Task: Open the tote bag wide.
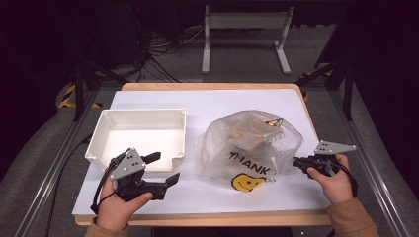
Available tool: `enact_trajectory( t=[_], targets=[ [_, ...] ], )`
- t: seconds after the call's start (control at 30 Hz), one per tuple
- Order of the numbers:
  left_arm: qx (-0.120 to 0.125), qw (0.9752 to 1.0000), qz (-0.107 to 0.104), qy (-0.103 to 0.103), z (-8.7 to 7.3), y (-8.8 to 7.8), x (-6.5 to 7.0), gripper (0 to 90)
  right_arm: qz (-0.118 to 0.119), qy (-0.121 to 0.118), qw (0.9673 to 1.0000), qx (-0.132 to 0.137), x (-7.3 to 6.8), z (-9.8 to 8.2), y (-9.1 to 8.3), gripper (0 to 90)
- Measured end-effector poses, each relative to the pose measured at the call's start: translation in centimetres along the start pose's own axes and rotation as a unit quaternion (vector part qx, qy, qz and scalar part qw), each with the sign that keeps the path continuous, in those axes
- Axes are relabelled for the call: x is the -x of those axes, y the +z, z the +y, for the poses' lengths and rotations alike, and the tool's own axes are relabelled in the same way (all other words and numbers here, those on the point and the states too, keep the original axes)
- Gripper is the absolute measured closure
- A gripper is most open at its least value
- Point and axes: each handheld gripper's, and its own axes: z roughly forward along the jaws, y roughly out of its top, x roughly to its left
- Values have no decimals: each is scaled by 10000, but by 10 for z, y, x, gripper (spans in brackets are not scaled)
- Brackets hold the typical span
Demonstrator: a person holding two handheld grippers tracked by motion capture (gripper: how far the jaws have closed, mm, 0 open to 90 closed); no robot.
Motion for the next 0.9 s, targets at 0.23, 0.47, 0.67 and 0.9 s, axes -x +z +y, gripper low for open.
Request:
enact_trajectory(
  t=[0.23,0.47,0.67,0.9],
  targets=[
    [-122,9999,-7,-37,0,0,0,160,48,106,9989,-451,1,-8,14,879],
    [-119,9999,6,-7,1,0,1,161,46,126,9977,-666,-1,-12,19,870],
    [-133,9999,-47,28,4,1,6,189,64,161,9988,-449,-1,-7,7,827],
    [-312,9991,-238,130,9,9,13,250,-23,118,9996,-246,-4,-3,-13,710]
  ],
)
